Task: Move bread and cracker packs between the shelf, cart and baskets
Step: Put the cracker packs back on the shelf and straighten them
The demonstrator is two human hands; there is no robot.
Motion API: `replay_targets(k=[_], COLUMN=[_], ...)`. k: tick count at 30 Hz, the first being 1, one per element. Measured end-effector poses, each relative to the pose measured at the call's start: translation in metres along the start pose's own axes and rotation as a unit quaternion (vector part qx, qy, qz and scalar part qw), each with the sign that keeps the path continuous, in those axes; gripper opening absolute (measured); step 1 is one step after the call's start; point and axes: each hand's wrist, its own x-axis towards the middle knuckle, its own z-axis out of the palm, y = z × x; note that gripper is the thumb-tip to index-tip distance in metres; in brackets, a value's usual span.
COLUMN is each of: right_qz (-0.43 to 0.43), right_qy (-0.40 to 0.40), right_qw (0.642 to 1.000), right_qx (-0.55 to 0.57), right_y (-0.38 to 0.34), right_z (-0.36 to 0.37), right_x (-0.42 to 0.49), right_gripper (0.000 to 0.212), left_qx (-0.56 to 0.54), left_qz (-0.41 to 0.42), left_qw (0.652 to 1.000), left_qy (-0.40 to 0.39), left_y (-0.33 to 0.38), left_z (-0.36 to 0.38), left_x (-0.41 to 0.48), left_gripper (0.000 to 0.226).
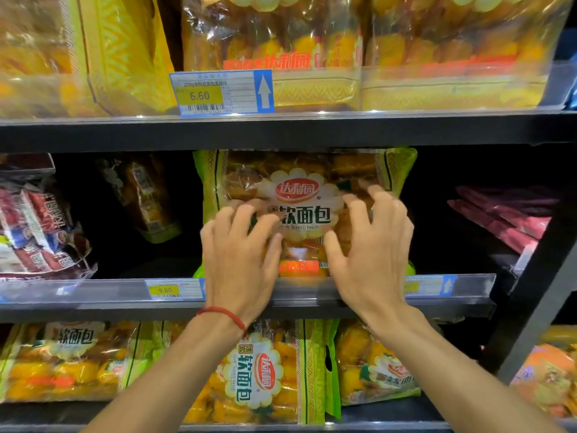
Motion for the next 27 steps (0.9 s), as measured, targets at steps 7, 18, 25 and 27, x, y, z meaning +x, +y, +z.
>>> replay_targets(k=[7, 18, 25, 27], right_qz=[-0.095, -0.117, -0.088, -0.058], right_qy=[-0.089, -0.183, -0.148, -0.180], right_qw=[0.991, 0.972, 0.982, 0.977], right_qx=[-0.042, -0.089, -0.082, -0.102], right_y=[0.005, 0.015, 0.021, 0.031], right_z=[0.010, 0.005, -0.010, -0.006], right_x=[-0.005, -0.009, 0.002, 0.009], right_gripper=[0.035, 0.054, 0.059, 0.071], left_qx=[0.056, 0.085, 0.128, 0.117], left_qz=[0.025, 0.018, -0.013, -0.019], left_qw=[0.992, 0.982, 0.967, 0.964], left_qy=[-0.114, -0.166, -0.218, -0.239], left_y=[-0.001, 0.003, 0.008, 0.000], left_z=[0.010, 0.006, -0.002, 0.000], left_x=[-0.002, -0.002, 0.010, 0.009], left_gripper=[0.029, 0.043, 0.057, 0.062])
